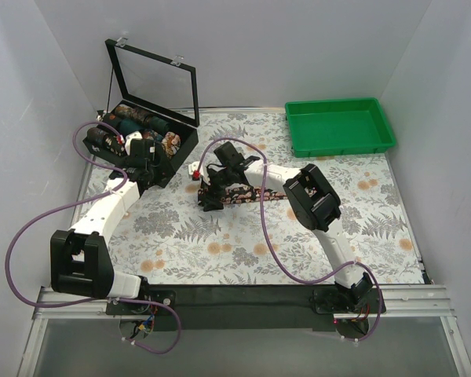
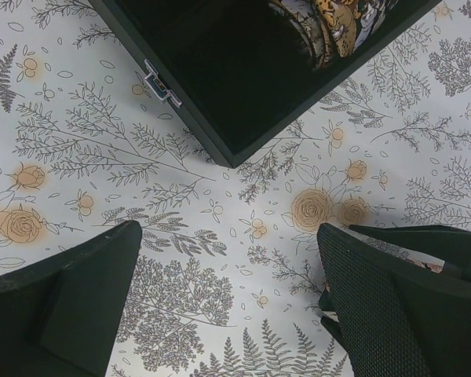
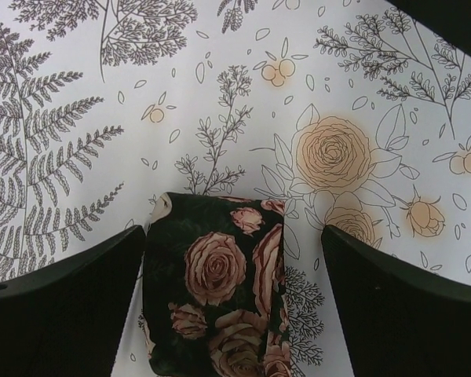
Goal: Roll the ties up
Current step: Roll the tie
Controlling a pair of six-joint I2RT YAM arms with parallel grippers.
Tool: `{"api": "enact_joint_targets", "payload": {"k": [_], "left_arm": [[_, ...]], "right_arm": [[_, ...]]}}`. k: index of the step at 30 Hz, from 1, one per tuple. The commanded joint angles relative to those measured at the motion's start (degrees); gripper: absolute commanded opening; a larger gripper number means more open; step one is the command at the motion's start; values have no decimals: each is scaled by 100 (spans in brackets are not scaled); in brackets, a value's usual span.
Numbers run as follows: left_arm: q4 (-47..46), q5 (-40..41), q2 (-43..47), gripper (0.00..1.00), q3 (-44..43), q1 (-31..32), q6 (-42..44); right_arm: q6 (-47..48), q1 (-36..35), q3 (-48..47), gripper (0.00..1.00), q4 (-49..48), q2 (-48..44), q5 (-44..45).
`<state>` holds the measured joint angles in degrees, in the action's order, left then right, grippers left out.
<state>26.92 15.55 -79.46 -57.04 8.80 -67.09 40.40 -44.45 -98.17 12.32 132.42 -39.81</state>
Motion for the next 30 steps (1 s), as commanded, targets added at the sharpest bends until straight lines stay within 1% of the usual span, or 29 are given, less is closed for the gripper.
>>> {"api": "enact_joint_targets", "payload": {"k": [1, 2, 6, 8, 10, 11, 13, 20, 26, 29, 30], "left_arm": [[-55, -70, 18, 87, -9, -36, 56], [-55, -70, 18, 87, -18, -27, 56], [-55, -87, 18, 87, -9, -27, 64], [-64, -114, 18, 87, -18, -27, 73], [-64, -114, 27, 86, -1, -27, 73], [-64, -122, 18, 86, -9, -27, 82], [-64, -122, 18, 86, -1, -27, 82], [-73, -175, 10, 86, -1, -27, 91], [-81, -395, 27, 86, 8, -27, 100], [-116, -649, 71, 86, 26, -27, 100], [-160, -728, 80, 86, 61, -27, 100]], "right_arm": [[-103, -38, -246, 83, -124, 117, 35], [-129, -38, -264, 78, -124, 117, 35], [-129, -29, -247, 64, -115, 109, 61], [-138, -38, -246, 58, -124, 109, 61], [-129, -38, -238, 56, -115, 109, 70], [-129, -29, -246, 48, -124, 109, 70], [-138, -29, -246, 47, -124, 117, 70], [-77, -29, -150, 73, -115, 47, 228], [-103, -20, -27, 83, -124, -418, 202], [-269, 23, -9, 88, -124, -778, 316], [-505, 41, -9, 89, -142, -962, 421]]}}
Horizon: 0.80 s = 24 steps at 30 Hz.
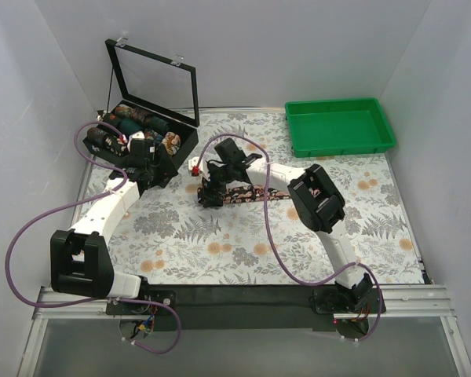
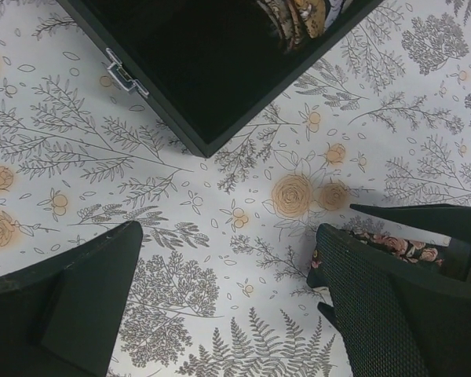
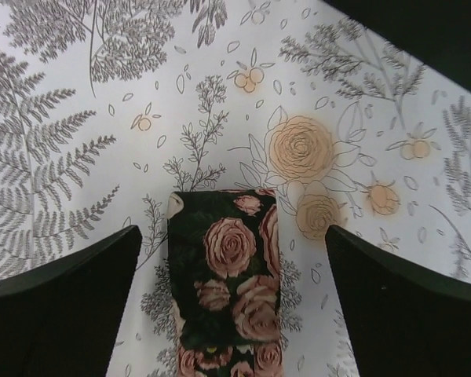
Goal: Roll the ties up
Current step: Roll the tie
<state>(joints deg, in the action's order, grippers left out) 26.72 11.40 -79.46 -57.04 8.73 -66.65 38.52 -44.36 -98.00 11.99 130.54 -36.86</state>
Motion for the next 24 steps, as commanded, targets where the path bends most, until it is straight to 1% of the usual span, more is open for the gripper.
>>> {"api": "enact_joint_targets", "payload": {"k": [1, 3, 4, 6, 7, 8, 9, 10, 11, 12, 13, 14, 16, 17, 18, 21, 24], "left_arm": [[-167, -392, 123, 86, 78, -29, 82], [-228, -629, 141, 86, 122, -21, 91], [-229, -691, 168, 86, 140, -21, 74], [-255, -867, 194, 87, 149, -21, 30], [-290, -954, 229, 87, 210, -21, 12], [-316, -1042, 247, 87, 254, -12, 3], [-377, -1330, 256, 87, 289, -21, -14], [-413, -1464, 256, 87, 333, -12, -41], [-431, -1596, 247, 87, 420, 6, -84], [-431, -1806, 221, 87, 439, 14, -85], [-431, -1851, 203, 87, 474, 41, -102], [-431, -1904, 186, 87, 509, 84, -137], [-440, -2088, 150, 87, 553, 120, -199], [-457, -2159, 133, 87, 579, 163, -225], [-509, -2220, 107, 87, 597, 190, -260], [-597, -2353, 45, 87, 623, 278, -313], [-729, -2458, -52, 87, 693, 340, -366]], "right_arm": [[-441, 85, -18, 89, -100, -863, 214], [-766, 120, 87, 91, -118, -1047, 503], [-1159, 138, 149, 91, -179, -1248, 583], [-1565, 182, 481, 92, -301, -1608, 828], [-2115, 182, 657, 92, -511, -1732, 934], [-2425, 199, 824, 91, -696, -1847, 1083], [-2803, 208, 1122, 91, -837, -2031, 1511], [-3111, 217, 1203, 89, -925, -2085, 1759], [-3767, 217, 1265, 87, -952, -2120, 2014], [-4043, 217, 1326, 86, -953, -2173, 2303], [-4254, 226, 1440, 85, -961, -2199, 2376], [-4726, 226, 1519, 81, -1005, -2234, 2464], [-5098, 235, 1765, 78, -1119, -2314, 2666], [-5396, 235, 1853, 75, -1146, -2340, 2710], [-5547, 226, 1941, 74, -1468, -2384, 2789], [-5933, 243, 2135, 68, -1725, -2323, 2860], [-6145, 287, 2162, 65, -1849, -2191, 2807]]}}
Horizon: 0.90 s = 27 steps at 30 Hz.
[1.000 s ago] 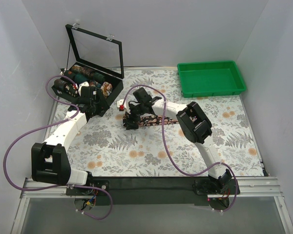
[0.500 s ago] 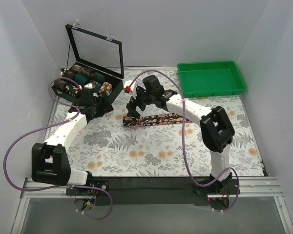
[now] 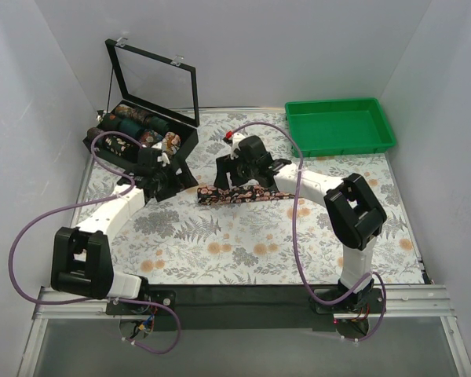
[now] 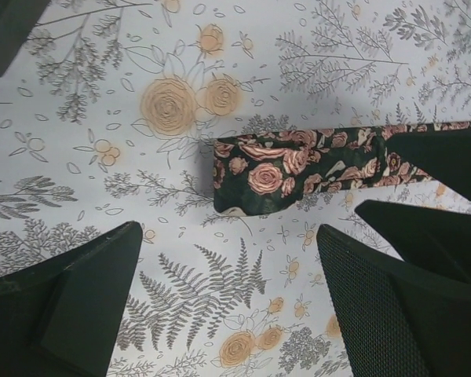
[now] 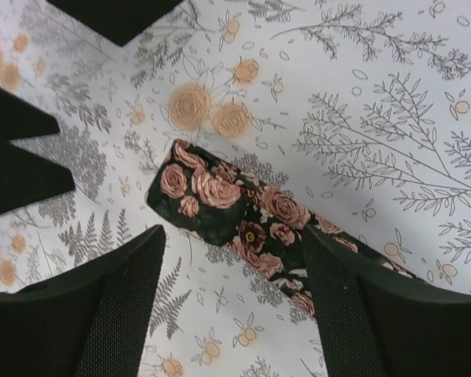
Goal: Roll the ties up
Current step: Roll the tie
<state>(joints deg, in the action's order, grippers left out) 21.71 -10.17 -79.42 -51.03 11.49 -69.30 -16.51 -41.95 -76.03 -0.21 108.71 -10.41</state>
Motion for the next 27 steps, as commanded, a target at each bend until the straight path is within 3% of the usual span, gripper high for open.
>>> {"api": "enact_joint_targets", "payload": {"k": [1, 7, 15, 27], "left_arm": [[-264, -336, -91, 87, 101, 73, -119], [-414, -521, -487, 84, 67, 152, -295], [-598, -477, -820, 76, -4, 319, -251], [-914, -503, -1278, 76, -13, 381, -207]], "right_arm": [[-686, 47, -26, 64, -664, 19, 145], [-932, 73, 35, 54, -805, 309, -92], [-1091, 82, 352, 29, -1341, 511, -408], [-1240, 73, 703, 23, -1746, 643, -663]]}}
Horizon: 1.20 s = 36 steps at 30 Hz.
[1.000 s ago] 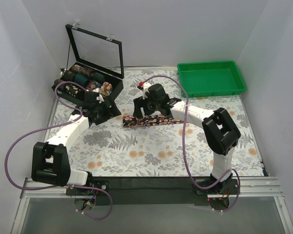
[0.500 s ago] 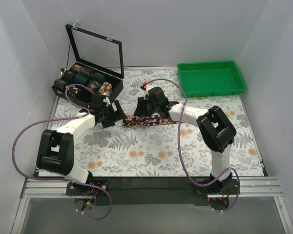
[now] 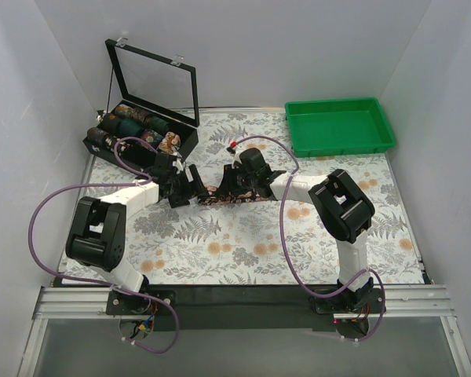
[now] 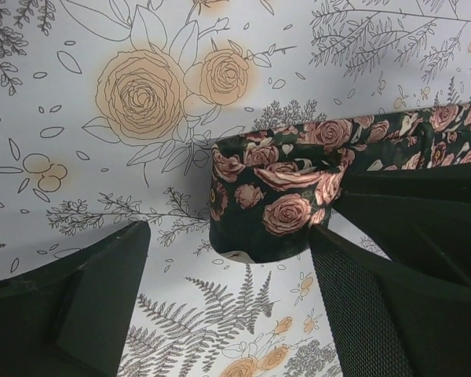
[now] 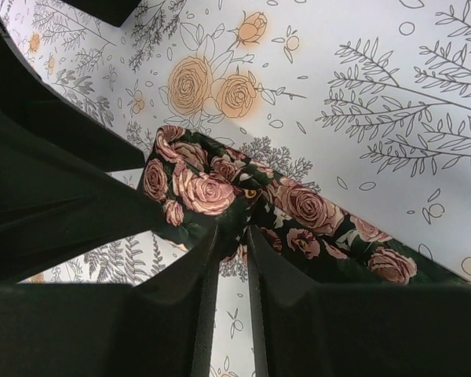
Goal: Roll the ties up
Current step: Roll the tie
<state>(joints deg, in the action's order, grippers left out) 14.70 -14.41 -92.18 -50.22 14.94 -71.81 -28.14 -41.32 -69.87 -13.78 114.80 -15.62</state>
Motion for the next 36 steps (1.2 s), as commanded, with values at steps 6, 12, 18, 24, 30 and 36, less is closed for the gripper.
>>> {"api": "enact_joint_targets", "payload": {"k": [6, 12, 18, 24, 30, 36], "left_arm": [[-415, -202, -142, 76, -146, 79, 79], [-582, -158, -318, 75, -190, 88, 281], [-705, -333, -494, 75, -120, 106, 378], [-776, -422, -573, 74, -76, 167, 440], [-846, -553, -599, 72, 38, 194, 554], [-855, -598, -591, 63, 91, 220, 581]], "right_arm": [[-104, 19, 122, 23, -485, 60, -161], [-113, 27, 140, 23, -599, 104, -275], [-113, 28, 166, 23, -696, 165, -389], [-130, 36, 184, 22, -749, 235, -416], [-218, 89, 263, 22, -837, 271, -486], [-288, 133, 316, 22, -933, 306, -548]]}}
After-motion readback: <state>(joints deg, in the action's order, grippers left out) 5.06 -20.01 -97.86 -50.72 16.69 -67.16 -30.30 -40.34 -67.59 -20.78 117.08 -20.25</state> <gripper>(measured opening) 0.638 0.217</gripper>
